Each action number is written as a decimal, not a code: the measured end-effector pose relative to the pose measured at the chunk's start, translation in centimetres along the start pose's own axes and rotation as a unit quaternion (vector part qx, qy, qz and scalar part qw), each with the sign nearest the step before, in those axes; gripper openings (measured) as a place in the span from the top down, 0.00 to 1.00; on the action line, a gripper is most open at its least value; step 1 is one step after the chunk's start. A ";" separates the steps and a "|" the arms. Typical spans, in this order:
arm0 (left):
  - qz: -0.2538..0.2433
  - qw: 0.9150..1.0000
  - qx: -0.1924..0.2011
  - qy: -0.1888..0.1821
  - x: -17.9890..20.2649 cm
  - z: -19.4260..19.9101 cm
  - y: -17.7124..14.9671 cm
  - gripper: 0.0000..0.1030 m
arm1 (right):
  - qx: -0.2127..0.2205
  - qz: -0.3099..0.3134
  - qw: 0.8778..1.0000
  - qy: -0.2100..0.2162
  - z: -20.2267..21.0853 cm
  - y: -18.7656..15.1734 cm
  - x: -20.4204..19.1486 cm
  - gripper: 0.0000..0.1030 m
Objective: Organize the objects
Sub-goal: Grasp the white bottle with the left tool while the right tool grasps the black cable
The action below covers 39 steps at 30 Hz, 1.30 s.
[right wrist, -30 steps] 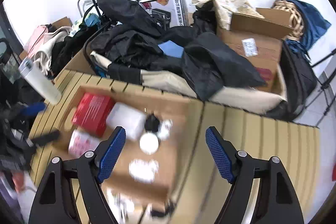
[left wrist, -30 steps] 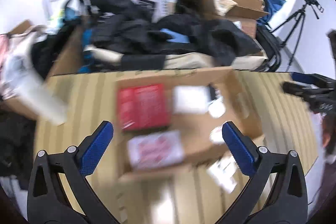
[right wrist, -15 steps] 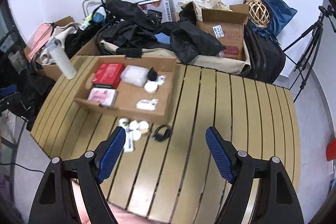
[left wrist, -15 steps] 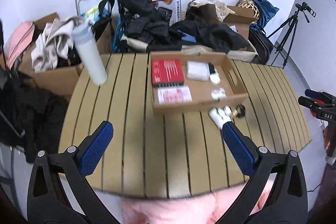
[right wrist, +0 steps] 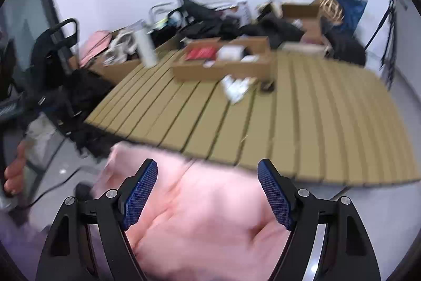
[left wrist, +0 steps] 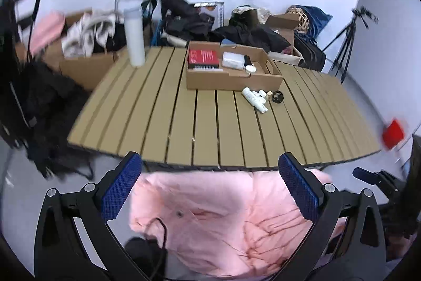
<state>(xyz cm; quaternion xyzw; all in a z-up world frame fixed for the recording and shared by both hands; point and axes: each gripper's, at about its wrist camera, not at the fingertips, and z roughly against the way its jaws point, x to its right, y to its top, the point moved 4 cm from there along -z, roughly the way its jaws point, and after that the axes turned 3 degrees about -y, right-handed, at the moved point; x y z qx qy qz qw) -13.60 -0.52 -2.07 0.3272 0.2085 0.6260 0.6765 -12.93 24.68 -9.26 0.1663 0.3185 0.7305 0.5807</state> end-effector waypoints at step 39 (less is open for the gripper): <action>0.094 0.986 -0.135 -0.039 7.4 -39.3 8.2 0.69 | -0.035 -0.018 0.997 -0.064 -29.6 16.6 18.4 0.54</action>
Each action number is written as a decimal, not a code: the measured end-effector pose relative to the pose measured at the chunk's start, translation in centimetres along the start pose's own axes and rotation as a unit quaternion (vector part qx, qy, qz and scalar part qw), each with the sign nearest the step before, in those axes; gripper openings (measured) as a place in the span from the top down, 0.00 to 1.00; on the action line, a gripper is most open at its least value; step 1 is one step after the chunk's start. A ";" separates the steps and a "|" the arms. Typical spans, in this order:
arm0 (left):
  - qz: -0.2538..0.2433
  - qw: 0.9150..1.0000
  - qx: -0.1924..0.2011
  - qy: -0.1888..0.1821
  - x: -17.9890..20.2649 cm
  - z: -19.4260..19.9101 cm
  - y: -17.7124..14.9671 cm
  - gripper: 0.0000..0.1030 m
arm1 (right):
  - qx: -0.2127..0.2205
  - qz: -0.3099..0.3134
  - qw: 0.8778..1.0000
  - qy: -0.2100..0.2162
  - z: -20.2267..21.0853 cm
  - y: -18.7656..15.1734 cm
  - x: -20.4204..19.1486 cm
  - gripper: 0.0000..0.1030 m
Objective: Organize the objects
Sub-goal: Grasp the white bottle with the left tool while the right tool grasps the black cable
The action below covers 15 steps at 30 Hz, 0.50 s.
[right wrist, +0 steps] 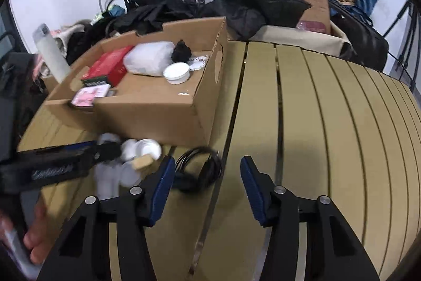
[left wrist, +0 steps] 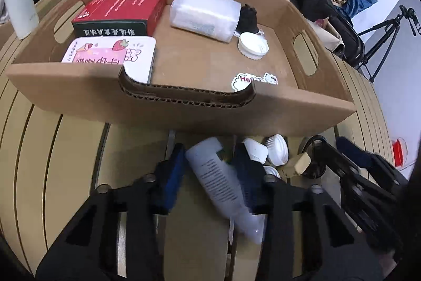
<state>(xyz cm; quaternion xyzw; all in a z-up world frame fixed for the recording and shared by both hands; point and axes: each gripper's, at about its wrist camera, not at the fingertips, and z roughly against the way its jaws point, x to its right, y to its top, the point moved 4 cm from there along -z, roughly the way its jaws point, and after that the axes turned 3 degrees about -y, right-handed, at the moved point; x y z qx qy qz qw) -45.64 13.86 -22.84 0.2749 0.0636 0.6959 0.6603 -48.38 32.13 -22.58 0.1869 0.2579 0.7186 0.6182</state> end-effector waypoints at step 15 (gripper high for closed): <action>-0.030 0.999 0.032 0.008 -2.7 12.4 -5.2 0.76 | -0.005 -0.032 0.999 -0.009 9.2 -6.5 0.3 0.85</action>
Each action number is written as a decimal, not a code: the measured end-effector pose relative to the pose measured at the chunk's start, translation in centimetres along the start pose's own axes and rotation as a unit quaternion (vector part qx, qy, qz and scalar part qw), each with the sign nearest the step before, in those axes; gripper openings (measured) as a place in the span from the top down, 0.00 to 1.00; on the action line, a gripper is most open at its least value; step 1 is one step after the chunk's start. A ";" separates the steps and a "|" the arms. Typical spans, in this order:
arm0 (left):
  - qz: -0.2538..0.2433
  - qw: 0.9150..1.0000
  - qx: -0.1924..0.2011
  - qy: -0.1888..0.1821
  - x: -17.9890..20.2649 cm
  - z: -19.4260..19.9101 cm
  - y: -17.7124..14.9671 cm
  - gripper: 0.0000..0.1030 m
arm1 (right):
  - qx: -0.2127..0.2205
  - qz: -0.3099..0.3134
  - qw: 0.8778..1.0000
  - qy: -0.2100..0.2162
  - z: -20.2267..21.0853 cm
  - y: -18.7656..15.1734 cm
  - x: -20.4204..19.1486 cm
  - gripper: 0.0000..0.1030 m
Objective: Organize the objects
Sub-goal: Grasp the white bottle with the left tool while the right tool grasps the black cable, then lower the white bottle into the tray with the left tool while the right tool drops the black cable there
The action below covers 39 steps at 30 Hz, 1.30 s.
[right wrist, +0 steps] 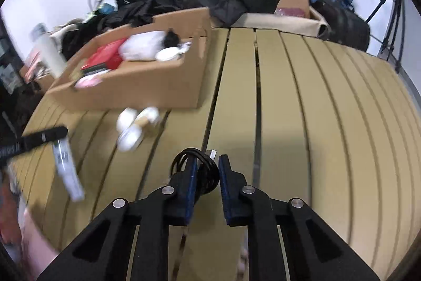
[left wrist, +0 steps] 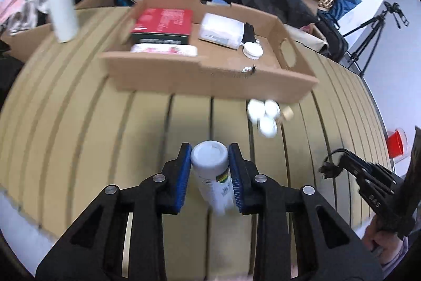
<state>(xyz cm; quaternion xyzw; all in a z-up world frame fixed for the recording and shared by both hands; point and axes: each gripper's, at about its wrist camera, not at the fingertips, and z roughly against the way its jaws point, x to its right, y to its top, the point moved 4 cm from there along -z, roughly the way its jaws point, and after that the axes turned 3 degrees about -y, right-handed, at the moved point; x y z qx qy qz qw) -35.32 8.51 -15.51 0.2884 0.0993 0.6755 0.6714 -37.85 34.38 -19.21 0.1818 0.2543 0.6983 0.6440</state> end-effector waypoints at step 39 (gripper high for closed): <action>0.014 0.989 -0.132 -0.059 1.0 -13.7 18.4 0.57 | -0.051 0.095 0.994 -0.032 -11.6 22.8 -5.2 0.84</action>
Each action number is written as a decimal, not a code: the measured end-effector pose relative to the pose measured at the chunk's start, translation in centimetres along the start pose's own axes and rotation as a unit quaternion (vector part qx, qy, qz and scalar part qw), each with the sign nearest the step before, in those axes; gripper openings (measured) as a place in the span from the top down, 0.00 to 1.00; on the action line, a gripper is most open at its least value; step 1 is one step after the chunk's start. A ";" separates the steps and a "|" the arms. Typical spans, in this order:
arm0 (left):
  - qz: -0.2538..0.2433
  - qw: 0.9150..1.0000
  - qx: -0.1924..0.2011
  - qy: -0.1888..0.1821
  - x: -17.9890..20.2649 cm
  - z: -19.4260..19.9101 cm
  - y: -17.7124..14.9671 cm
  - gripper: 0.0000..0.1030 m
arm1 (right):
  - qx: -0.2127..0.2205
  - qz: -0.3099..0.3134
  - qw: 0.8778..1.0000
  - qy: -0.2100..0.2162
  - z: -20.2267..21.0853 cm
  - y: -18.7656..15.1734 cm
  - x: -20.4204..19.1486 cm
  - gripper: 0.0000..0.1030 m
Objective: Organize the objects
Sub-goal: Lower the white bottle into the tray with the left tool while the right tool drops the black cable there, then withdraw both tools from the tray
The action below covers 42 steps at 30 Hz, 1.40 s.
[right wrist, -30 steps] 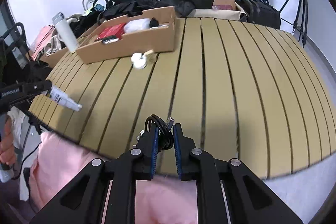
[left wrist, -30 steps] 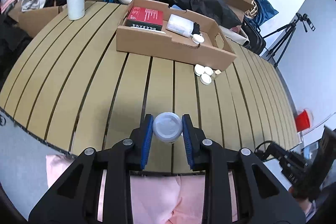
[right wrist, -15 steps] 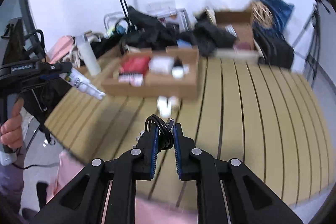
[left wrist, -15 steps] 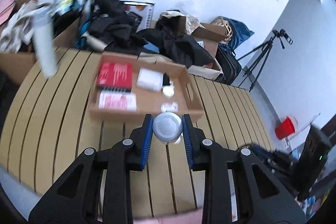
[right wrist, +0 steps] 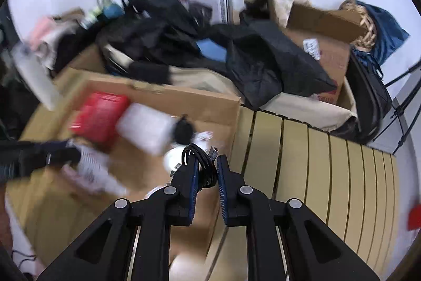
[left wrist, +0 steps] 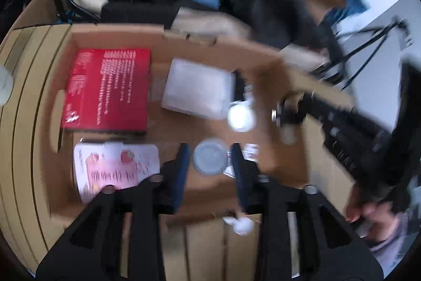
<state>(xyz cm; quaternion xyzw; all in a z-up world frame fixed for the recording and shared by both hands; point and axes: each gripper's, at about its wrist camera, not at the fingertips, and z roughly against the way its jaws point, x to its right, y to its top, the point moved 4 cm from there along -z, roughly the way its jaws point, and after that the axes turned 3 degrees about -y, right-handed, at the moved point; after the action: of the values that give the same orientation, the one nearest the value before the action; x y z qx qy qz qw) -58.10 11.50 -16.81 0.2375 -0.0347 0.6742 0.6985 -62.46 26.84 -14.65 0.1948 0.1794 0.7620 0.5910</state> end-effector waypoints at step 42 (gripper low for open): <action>-0.117 0.970 0.187 0.105 -1.1 24.9 -33.7 0.00 | 0.110 -0.044 0.976 0.181 30.2 -26.9 -6.7 0.30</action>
<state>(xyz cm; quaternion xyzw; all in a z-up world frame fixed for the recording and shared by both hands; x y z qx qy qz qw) -19.14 1.84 -4.80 0.2940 0.1931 0.6037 0.7154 -23.23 27.98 -2.80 0.1093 0.3741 0.7334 0.5570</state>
